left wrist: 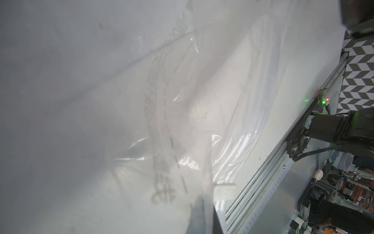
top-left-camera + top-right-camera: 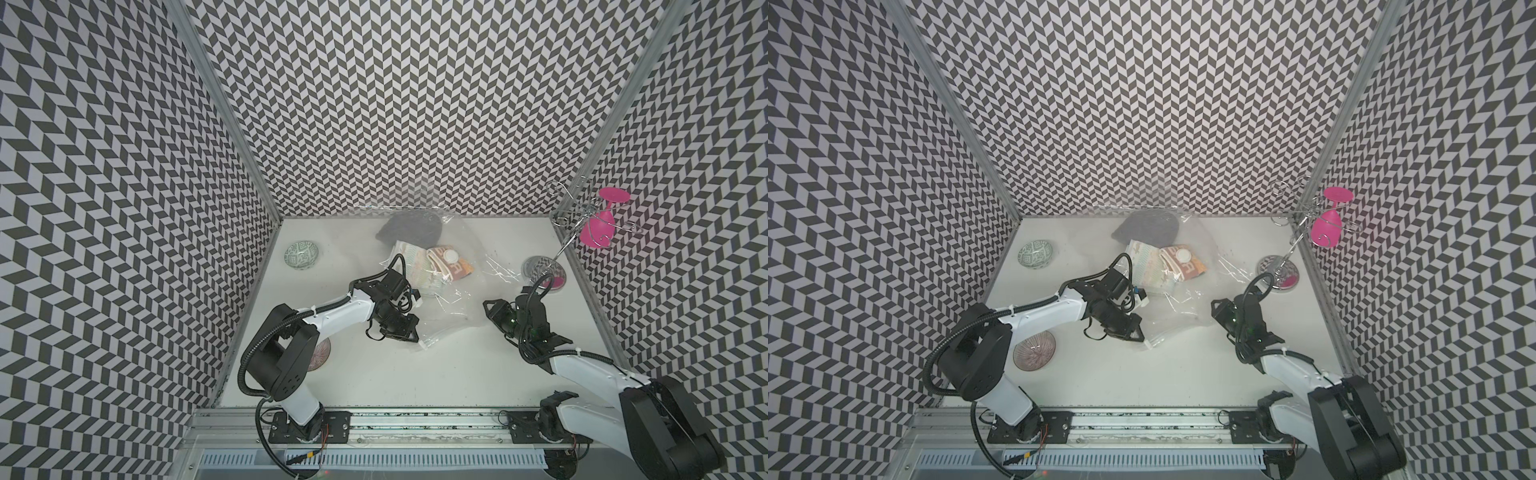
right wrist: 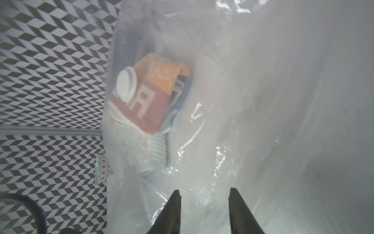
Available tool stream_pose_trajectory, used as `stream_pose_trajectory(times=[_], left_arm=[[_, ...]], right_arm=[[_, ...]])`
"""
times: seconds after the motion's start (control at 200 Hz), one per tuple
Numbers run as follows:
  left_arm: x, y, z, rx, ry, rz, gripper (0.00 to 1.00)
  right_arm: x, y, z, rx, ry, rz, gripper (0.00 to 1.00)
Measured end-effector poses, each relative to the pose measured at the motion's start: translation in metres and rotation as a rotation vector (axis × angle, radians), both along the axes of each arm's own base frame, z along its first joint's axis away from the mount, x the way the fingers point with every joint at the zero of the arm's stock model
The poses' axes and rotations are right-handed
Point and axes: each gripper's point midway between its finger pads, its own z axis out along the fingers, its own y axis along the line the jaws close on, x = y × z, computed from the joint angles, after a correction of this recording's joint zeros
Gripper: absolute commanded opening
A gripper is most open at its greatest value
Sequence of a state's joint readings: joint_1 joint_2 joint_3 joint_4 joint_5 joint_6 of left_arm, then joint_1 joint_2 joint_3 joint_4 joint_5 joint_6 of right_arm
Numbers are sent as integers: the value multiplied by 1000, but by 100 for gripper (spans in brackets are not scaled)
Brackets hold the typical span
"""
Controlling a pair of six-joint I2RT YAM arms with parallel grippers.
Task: Place the folded towel into the vacuum bag
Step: Adjust the vacuum bag at the center of the board.
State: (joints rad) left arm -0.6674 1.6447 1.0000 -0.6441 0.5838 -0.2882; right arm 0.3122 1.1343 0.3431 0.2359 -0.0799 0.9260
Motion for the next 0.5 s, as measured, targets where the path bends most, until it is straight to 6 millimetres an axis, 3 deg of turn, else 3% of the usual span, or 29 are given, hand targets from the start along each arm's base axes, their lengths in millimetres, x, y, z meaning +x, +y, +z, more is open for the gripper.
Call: stream_pose_trajectory(times=[0.145,0.24,0.3,0.385,0.501], left_arm=[[-10,11,-19,54,42,19,0],[-15,17,-26,77,61,29,0],[-17,19,-28,85,66,32,0],[-18,22,-32,99,69,39,0],[-19,27,-40,131,71,46,0]], right_arm=[[5,38,36,-22,-104,165,34],[4,69,43,-19,-127,287,34],[4,85,36,-16,-112,345,34],[7,101,12,-19,-49,394,34],[11,104,-24,-40,36,389,35]])
